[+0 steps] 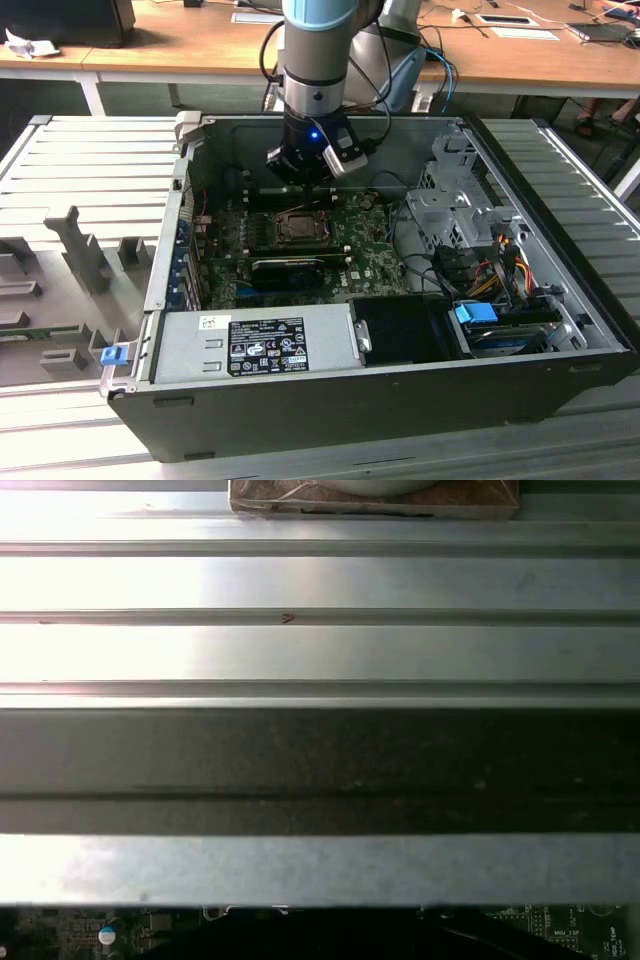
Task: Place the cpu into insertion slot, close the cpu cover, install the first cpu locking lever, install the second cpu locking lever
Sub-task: 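Install the first cpu locking lever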
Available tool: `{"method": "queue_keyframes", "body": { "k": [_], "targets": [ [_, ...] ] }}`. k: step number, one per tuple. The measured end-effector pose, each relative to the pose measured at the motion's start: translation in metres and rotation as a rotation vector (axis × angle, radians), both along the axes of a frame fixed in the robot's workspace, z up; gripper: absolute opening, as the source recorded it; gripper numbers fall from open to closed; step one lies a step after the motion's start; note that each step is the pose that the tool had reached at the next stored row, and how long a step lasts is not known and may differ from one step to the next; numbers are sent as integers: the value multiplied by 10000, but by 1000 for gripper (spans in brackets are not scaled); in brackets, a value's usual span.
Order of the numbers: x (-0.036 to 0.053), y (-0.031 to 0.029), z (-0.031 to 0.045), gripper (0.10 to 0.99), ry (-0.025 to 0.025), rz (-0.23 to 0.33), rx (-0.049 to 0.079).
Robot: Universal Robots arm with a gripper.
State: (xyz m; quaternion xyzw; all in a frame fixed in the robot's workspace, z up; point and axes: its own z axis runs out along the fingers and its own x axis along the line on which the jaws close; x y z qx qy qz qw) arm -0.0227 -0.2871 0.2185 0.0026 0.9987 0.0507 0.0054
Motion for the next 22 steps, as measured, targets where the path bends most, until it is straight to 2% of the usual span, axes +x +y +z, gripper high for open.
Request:
{"method": "queue_keyframes", "body": {
  "k": [9,22],
  "targets": [
    [36,0,-110,106,0,2,-1],
    [54,-25,-150,106,2,0,-4]
  ]
}}
